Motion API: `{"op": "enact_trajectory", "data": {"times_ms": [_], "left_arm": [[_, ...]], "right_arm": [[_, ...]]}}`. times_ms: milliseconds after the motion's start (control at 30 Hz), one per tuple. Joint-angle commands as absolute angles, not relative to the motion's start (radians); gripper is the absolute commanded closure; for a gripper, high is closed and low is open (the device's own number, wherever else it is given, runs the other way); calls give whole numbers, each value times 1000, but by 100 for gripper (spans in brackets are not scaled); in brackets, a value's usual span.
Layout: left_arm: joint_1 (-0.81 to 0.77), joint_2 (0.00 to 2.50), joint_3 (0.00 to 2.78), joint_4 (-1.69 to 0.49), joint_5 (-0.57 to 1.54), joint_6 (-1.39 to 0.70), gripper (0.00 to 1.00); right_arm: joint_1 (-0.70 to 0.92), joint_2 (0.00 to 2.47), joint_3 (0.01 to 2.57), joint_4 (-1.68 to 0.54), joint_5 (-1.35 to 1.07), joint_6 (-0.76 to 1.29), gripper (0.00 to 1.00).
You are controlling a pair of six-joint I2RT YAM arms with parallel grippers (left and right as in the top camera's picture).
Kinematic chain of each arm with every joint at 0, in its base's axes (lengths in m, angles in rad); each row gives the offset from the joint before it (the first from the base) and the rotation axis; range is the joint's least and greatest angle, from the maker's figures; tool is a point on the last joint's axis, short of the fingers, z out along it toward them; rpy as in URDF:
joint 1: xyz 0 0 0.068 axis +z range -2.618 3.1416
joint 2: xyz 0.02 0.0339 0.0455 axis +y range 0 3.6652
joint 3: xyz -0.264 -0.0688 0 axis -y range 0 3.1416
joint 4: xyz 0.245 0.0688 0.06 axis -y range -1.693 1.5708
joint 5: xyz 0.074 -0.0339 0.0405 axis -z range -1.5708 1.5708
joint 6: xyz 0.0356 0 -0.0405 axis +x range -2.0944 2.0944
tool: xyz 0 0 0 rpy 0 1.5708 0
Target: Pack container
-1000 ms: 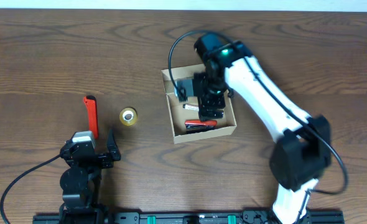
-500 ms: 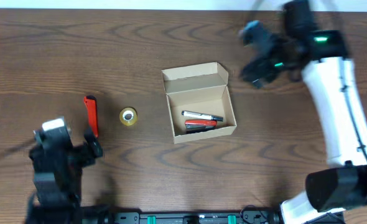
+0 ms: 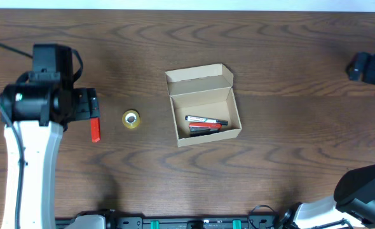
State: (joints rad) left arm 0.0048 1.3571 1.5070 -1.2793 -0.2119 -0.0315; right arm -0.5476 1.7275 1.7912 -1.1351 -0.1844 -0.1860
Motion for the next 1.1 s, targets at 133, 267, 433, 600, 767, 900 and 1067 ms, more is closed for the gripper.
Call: {"op": "enact_trajectory", "data": {"times_ms": [133,267,433,600,767,900,1067], "left_arm": [[103,1526,1523,-1287,23,59,5],[129,1549,1478,-1202,10,61,5],[136,1546,1348,-1047,25,60,5],[138,1546,1186,-882,35,60,5],[138,1549,1058,-750,61,44,5],[139,1557,992,-690,60,45,5],[157,1619,965,-648,71,45,5]], "right_arm": [[-611,1704,1781,-1132,-184,-143,1],[-602,1704,1746,-1119,-183,-147,1],[-598,1704,1678,-1102,-184,-147,1],[-578,1704,1601,-1073,-188,-162,1],[-531,1704,1522,-1032,-188,-173,1],[-484,1704,1459,-995,-187,-173,1],[-425,1704,1406,-964,-187,-173,1]]}}
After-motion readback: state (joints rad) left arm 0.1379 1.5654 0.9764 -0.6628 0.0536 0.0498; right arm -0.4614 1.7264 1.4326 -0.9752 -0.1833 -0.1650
